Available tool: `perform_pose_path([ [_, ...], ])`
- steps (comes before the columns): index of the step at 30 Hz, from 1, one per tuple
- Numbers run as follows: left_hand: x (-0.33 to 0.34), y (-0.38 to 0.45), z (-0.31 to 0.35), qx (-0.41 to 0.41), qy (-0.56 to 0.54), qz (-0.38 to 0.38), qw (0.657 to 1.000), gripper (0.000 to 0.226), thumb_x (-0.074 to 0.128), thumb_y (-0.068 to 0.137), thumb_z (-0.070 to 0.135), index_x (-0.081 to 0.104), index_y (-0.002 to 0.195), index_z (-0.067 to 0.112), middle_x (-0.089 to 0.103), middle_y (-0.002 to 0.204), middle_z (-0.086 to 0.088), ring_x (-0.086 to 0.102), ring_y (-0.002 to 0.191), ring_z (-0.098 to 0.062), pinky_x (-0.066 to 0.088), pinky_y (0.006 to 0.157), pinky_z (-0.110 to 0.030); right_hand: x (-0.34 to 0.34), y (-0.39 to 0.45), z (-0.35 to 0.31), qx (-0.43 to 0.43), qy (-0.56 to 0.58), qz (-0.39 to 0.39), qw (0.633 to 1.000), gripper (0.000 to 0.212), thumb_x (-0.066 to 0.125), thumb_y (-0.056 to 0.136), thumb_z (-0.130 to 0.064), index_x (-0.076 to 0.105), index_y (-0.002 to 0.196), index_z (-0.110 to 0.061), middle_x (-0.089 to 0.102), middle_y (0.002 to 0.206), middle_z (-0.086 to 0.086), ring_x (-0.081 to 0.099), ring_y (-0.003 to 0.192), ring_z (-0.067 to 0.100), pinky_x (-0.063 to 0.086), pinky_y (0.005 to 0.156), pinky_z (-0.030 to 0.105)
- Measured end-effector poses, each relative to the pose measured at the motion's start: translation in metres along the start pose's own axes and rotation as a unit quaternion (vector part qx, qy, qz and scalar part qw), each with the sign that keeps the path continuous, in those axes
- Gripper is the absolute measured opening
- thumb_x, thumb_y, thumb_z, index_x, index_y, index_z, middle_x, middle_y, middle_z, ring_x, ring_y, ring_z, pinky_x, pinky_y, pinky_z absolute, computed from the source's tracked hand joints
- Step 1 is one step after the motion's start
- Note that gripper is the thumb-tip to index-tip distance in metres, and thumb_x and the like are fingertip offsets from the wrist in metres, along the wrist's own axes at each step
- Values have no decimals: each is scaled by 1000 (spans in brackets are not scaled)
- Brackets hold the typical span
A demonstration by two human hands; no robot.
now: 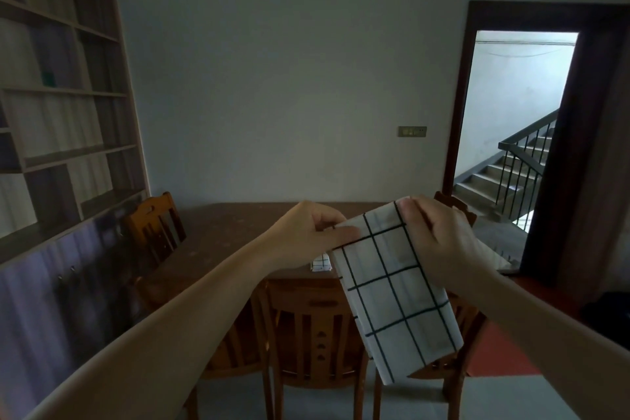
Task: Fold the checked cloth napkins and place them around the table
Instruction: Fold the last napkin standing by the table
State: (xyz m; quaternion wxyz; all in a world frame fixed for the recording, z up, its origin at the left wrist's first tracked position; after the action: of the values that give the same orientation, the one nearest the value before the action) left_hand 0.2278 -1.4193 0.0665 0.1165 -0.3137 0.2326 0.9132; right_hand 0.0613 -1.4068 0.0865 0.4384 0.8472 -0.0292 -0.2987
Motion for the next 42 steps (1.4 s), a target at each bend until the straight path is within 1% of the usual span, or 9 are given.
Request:
perform_pose_path([
  [4, 6, 7, 20, 18, 45, -2, 999, 38, 52, 93, 54, 64, 71, 25, 49, 59, 9, 46, 54, -6, 35, 54, -23, 11, 6, -9, -28, -40, -6, 999, 38, 41, 101, -30, 59, 74, -10, 56, 57, 5, 52, 53, 18, 40, 50, 31],
  [7, 4, 15, 30, 50, 77, 42, 995, 43, 49, 100, 41, 51, 63, 20, 39, 53, 10, 36, 48, -7, 29, 51, -28, 13, 9, -14, -31, -31, -8, 999, 36, 44, 100, -28, 58, 73, -8, 55, 58, 6, 51, 54, 19, 38, 51, 31],
  [13, 1, 19, 39, 81, 90, 30, 992, 33, 51, 99, 43, 67, 78, 22, 60, 61, 3, 52, 53, -17, 39, 51, -31, 4, 11, -12, -50, -45, 13, 998, 41, 42, 99, -36, 57, 71, -12, 51, 55, 1, 51, 51, 17, 37, 50, 24],
  [17, 4, 26, 47, 96, 103, 14, 990, 46, 43, 102, 41, 47, 64, 14, 38, 56, 6, 36, 50, -7, 30, 50, -20, 0, 11, -14, -51, -46, 12, 998, 36, 45, 101, -29, 54, 68, -16, 49, 53, -3, 52, 56, 19, 37, 51, 25],
  [23, -10, 28, 64, 152, 105, 86, 979, 44, 49, 101, 29, 39, 58, 22, 35, 52, 11, 35, 46, -5, 30, 49, -17, -1, 0, -1, 12, 0, -3, 1000, 45, 41, 95, -45, 56, 68, -12, 49, 51, -4, 48, 46, 12, 36, 44, 23],
  [26, -22, 28, 65, 153, 109, 110, 976, 44, 51, 101, 29, 40, 59, 25, 36, 47, 12, 34, 44, -5, 29, 46, -16, 0, -10, 6, 16, 4, -6, 1000, 53, 36, 90, -54, 61, 69, -13, 59, 55, -3, 54, 47, 12, 40, 43, 24],
  [29, -32, 28, 64, 150, 112, 124, 974, 43, 51, 101, 30, 43, 60, 23, 35, 46, 12, 34, 43, -5, 30, 45, -15, -5, -15, 10, 25, 12, -1, 1000, 44, 40, 92, -48, 54, 59, -22, 53, 50, -12, 47, 43, 6, 32, 42, 13],
  [35, -36, 28, 60, 144, 118, 132, 974, 42, 51, 100, 34, 49, 64, 11, 35, 50, 9, 33, 45, -6, 29, 45, -17, -7, -19, 10, 21, -11, -15, 1000, 45, 38, 90, -53, 56, 62, -23, 49, 48, -6, 50, 45, 9, 33, 43, 15],
  [42, -28, 24, 62, 138, 70, 101, 983, 38, 52, 98, 38, 56, 65, 19, 36, 49, 9, 34, 46, -9, 31, 47, -27, -9, -11, -11, 53, 52, -66, 995, 37, 49, 87, -51, 69, 83, -20, 55, 50, -6, 49, 41, 8, 36, 39, 20],
])
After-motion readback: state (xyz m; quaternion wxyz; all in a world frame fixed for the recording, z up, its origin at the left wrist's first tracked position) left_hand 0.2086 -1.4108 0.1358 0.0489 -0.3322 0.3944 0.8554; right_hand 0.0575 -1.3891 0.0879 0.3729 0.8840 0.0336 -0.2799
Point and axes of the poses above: each hand's wrist, its own y-axis towards the middle knuckle, its own x-axis out of the palm, z = x × y, the point moved 9 cm from there along y, towards the middle knuckle
